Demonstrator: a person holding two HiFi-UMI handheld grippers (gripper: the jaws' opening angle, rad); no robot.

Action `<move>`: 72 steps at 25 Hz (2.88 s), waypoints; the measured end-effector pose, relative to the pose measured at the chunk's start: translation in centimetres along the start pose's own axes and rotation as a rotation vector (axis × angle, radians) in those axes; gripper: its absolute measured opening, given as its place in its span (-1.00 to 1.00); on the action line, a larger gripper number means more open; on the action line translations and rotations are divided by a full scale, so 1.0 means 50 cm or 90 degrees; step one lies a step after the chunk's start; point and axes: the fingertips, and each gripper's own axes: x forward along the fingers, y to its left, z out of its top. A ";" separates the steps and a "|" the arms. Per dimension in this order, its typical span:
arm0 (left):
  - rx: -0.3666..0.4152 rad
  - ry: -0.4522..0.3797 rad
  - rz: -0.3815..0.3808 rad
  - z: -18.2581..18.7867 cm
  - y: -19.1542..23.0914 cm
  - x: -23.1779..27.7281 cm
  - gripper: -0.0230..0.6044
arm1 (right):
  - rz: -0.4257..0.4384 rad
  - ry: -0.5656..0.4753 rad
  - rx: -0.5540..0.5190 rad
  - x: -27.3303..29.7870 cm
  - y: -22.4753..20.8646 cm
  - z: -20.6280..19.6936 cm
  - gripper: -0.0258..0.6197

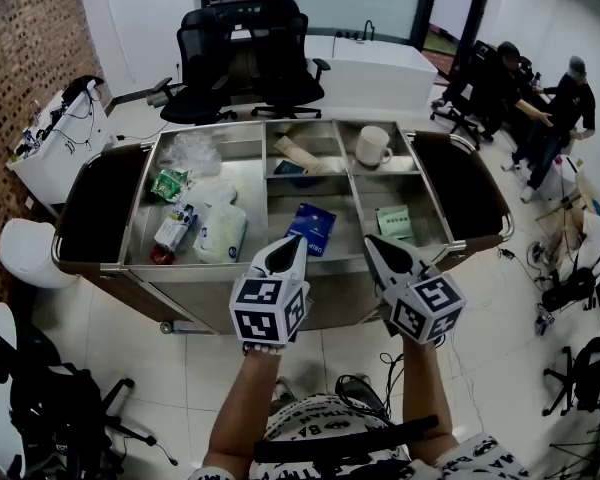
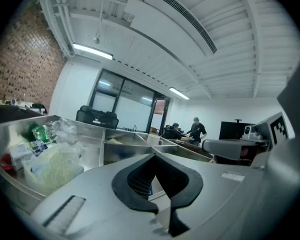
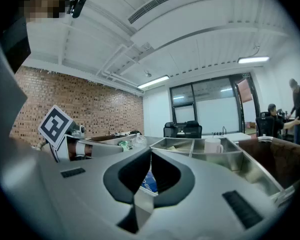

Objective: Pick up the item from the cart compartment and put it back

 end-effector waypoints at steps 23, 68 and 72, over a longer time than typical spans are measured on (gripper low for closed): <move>0.019 0.012 0.020 0.150 0.109 0.100 -0.92 | 0.084 0.230 -0.213 0.336 -0.069 0.162 -0.06; -0.063 0.103 0.132 0.084 0.263 0.216 -0.92 | 0.159 0.848 -0.191 0.738 -0.262 -0.283 -0.30; -0.063 0.101 0.133 0.085 0.262 0.212 -0.92 | 0.157 0.843 -0.179 0.738 -0.260 -0.280 -0.42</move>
